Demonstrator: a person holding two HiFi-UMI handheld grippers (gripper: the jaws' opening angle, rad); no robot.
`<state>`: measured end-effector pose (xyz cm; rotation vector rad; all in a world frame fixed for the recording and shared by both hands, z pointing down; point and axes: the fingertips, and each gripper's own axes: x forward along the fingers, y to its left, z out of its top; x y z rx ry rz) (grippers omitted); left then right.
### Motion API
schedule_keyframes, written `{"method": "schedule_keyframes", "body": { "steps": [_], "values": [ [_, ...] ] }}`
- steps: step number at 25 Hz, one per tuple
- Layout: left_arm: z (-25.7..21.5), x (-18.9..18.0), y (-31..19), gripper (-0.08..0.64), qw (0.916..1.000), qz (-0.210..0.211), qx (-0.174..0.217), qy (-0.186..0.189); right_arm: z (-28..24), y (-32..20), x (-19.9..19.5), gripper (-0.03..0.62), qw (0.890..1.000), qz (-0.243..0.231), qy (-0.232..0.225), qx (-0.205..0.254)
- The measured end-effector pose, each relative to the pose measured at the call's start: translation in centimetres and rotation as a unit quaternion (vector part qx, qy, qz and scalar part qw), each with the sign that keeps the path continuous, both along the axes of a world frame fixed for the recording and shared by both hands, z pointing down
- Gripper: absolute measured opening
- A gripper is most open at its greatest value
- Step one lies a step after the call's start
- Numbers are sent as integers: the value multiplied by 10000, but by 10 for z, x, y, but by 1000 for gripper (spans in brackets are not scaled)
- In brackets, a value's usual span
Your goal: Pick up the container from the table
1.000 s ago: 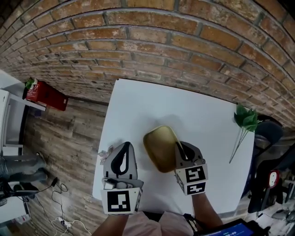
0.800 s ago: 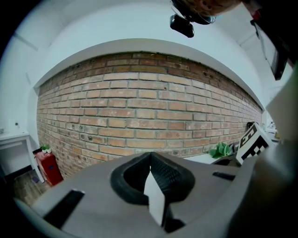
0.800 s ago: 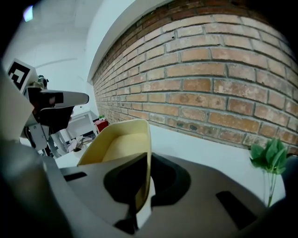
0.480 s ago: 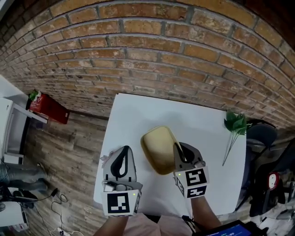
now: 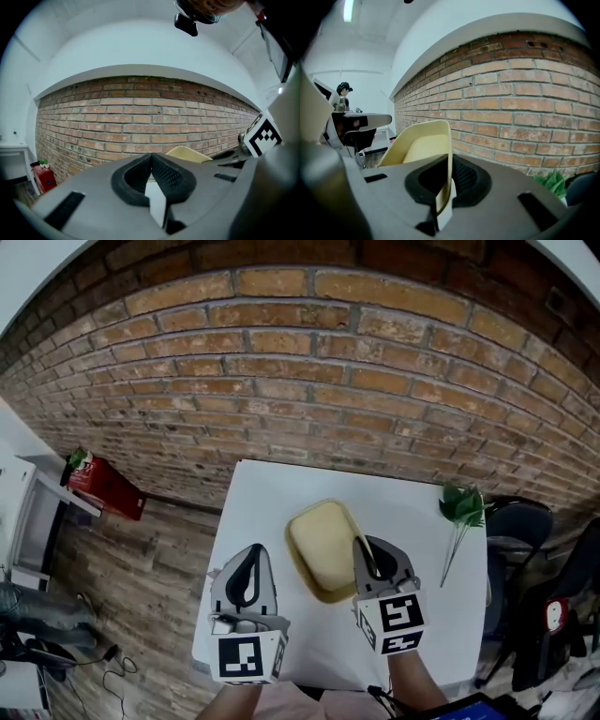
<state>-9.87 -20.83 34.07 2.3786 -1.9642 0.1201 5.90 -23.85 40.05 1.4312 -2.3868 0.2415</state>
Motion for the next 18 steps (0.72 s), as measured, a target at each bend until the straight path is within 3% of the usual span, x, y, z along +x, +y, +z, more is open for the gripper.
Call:
{"method": "schedule_keyframes", "body": {
  "steps": [18],
  "values": [
    [-74, -3, 32, 9, 9968, -147, 785, 23, -102, 33, 11, 8, 9932, 65, -253, 1137]
  ]
}}
